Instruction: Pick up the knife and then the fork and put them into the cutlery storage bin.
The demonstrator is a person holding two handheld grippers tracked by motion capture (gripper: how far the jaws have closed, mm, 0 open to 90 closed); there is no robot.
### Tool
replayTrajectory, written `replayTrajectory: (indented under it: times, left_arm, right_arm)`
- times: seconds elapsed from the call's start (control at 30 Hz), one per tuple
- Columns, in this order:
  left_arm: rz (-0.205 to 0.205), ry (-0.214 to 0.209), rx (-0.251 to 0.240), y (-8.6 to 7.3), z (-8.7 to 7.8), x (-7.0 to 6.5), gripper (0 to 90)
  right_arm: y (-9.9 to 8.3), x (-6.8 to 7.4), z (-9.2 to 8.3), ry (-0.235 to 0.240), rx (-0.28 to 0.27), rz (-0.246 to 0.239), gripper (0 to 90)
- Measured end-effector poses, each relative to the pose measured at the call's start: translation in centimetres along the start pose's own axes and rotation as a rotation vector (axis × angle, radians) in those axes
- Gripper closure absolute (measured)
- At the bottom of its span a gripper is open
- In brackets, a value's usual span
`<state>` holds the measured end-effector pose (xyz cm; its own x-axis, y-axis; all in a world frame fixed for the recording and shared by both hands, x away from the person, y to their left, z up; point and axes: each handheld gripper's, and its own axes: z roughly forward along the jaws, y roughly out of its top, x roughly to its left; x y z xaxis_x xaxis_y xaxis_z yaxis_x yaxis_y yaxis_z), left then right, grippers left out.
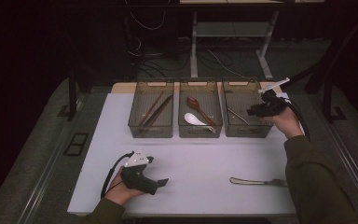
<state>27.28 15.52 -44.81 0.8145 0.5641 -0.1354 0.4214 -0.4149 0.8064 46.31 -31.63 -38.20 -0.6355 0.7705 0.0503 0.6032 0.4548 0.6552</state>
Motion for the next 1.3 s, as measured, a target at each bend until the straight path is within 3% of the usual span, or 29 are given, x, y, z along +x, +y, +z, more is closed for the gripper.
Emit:
replayTrajectory:
  times: [0.17, 0.33, 0.6, 0.7, 0.87, 0.97, 1.17, 1.3]
  left_arm:
    - [-0.001, 0.000, -0.002, 0.0, 0.0, 0.0, 0.0]
    - [-0.003, 0.001, -0.001, 0.0, 0.0, 0.0, 0.0]
    - [-0.003, 0.003, 0.000, 0.0, 0.0, 0.0, 0.0]
    - [-0.001, 0.003, 0.000, 0.0, 0.0, 0.0, 0.0]
    - [-0.004, 0.004, 0.000, 0.0, 0.1, 0.0, 0.0]
    - [-0.003, 0.005, 0.000, 0.0, 0.1, -0.1, 0.0]
    - [-0.003, 0.006, -0.001, 0.0, 0.0, -0.1, 0.0]
    - [0.002, 0.006, 0.002, 0.0, 0.0, -0.1, 0.0]
  right_arm:
    - [-0.4, 0.3, -1.4, 0.035, -0.058, 0.015, 61.1]
    - [-1.1, 1.5, -3.3, 0.061, -0.122, 0.004, 56.1]
    - [-2.5, 4.3, -4.8, 0.123, -0.118, -0.063, 54.3]
    - [-3.2, 5.3, -5.1, 0.130, -0.107, -0.105, 61.9]
    - [-4.5, 6.8, -5.5, 0.181, -0.112, -0.137, 75.1]
    - [-5.5, 7.6, -5.4, 0.201, -0.112, -0.163, 79.6]
    - [-7.2, 8.6, -5.2, 0.240, -0.108, -0.163, 88.4]
    - [-8.2, 9.6, -5.2, 0.250, -0.094, -0.179, 89.5]
